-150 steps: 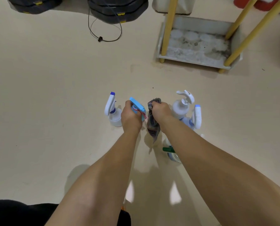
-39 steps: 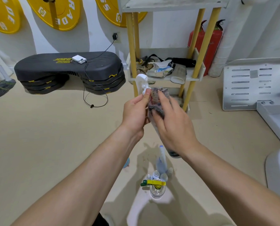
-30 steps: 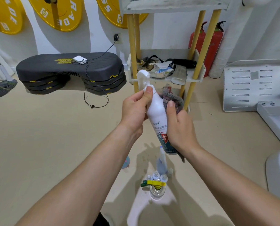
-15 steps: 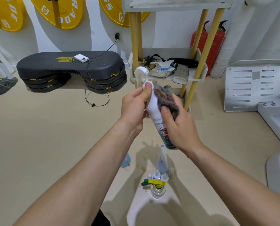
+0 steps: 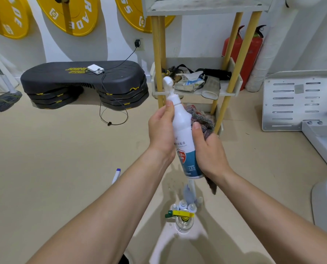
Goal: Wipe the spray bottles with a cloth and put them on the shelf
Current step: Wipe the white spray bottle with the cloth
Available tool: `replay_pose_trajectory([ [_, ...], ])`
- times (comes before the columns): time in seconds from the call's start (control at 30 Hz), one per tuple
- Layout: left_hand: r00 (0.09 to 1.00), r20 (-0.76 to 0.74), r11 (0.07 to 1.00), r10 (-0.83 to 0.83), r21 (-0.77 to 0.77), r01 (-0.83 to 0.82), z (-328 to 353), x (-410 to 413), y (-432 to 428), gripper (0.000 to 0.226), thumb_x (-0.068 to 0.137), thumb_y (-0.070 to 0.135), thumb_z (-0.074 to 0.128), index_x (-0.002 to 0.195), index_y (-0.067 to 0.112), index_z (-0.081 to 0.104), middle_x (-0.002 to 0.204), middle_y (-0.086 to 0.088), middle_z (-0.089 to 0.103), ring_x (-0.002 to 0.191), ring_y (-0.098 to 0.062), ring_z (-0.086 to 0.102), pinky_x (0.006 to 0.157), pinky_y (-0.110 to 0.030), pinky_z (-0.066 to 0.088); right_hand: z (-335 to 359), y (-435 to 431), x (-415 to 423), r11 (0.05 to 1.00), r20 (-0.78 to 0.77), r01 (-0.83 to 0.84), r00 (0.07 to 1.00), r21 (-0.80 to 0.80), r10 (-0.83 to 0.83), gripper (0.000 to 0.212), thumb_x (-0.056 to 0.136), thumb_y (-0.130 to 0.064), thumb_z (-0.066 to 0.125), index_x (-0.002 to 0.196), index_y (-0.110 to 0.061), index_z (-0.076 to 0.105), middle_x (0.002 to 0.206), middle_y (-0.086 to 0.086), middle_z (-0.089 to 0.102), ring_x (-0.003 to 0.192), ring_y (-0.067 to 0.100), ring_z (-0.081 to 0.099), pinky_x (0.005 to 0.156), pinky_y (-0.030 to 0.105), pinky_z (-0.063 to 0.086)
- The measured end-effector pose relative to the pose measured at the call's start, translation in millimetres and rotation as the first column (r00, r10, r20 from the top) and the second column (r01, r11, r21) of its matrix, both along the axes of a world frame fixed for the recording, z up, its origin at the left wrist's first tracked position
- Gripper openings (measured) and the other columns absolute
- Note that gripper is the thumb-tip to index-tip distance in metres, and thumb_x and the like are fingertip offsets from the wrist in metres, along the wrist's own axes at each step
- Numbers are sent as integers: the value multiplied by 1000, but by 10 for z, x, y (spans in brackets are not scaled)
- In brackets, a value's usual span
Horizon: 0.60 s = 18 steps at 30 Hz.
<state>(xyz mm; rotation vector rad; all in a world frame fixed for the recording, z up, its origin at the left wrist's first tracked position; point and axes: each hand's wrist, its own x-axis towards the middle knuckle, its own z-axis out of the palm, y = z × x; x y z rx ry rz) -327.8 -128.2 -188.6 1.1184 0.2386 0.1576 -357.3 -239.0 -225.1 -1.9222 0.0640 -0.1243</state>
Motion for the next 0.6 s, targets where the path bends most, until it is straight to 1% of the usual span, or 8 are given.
replay_pose_trajectory([
  [0.07, 999, 19, 998, 50, 35, -50, -21, -19, -75, 29, 93, 33, 64, 100, 6, 69, 98, -16, 72, 86, -29, 67, 85, -48, 56, 32, 71, -19, 995, -50, 59, 997, 75, -55, 68, 100, -65, 35, 78, -9, 67, 70, 4, 72, 68, 22, 70, 66, 42, 54],
  [0.2, 974, 148, 902, 169, 375, -213, -12, -21, -146, 41, 73, 47, 68, 107, 25, 60, 112, 0, 68, 103, -16, 66, 91, -36, 56, 100, 142, 3, 992, -88, 80, 994, 97, -72, 81, 86, -84, 27, 89, -15, 69, 82, 2, 73, 83, 24, 70, 79, 46, 57],
  [0.33, 985, 88, 821, 151, 543, -175, -51, 17, -129, 56, 70, 62, 73, 110, 28, 53, 112, 7, 64, 102, -11, 63, 89, -32, 52, 129, 185, -63, 995, -82, 23, 996, 94, -15, 62, 97, -70, 26, 96, -24, 67, 93, -4, 72, 93, 19, 68, 87, 42, 55],
  [0.4, 992, 9, 855, 125, 507, -112, -79, 52, -79, 59, 69, 61, 79, 111, 25, 57, 107, 10, 67, 97, -8, 67, 83, -29, 53, 84, 210, -110, 998, -57, -16, 998, 58, 19, 51, 101, -64, 26, 113, -31, 63, 109, -4, 71, 105, 18, 66, 92, 39, 52],
  [0.47, 997, -19, 927, 72, 370, -60, -85, 107, 2, 55, 69, 51, 82, 109, 16, 67, 101, 3, 73, 87, -12, 72, 77, -32, 57, 51, 227, -131, 998, 5, -57, 998, -16, 57, 57, 97, -67, 24, 142, -39, 44, 132, -7, 62, 121, 16, 59, 98, 39, 48],
  [0.5, 999, -13, 954, 44, 298, -38, -86, 133, 35, 50, 71, 45, 82, 106, 11, 70, 97, -3, 74, 83, -16, 72, 75, -35, 58, 49, 224, -124, 997, 37, -73, 997, -32, 74, 58, 95, -68, 25, 147, -43, 37, 137, -10, 59, 124, 13, 57, 100, 39, 47],
  [0.53, 1000, 0, 973, 23, 231, -23, -80, 150, 61, 44, 75, 39, 81, 103, 7, 71, 94, -8, 74, 80, -20, 71, 75, -37, 59, 69, 210, -110, 997, 56, -83, 995, -12, 83, 55, 97, -65, 27, 147, -43, 36, 136, -13, 60, 123, 11, 58, 99, 37, 47],
  [0.6, 1000, 3, 994, 6, 109, -6, -60, 153, 77, 32, 83, 30, 78, 100, 4, 73, 93, -16, 72, 81, -26, 68, 78, -42, 58, 102, 171, -69, 990, 5, -71, 997, 125, 71, 45, 102, -59, 33, 137, -37, 52, 122, -16, 67, 112, 5, 63, 95, 33, 49],
])
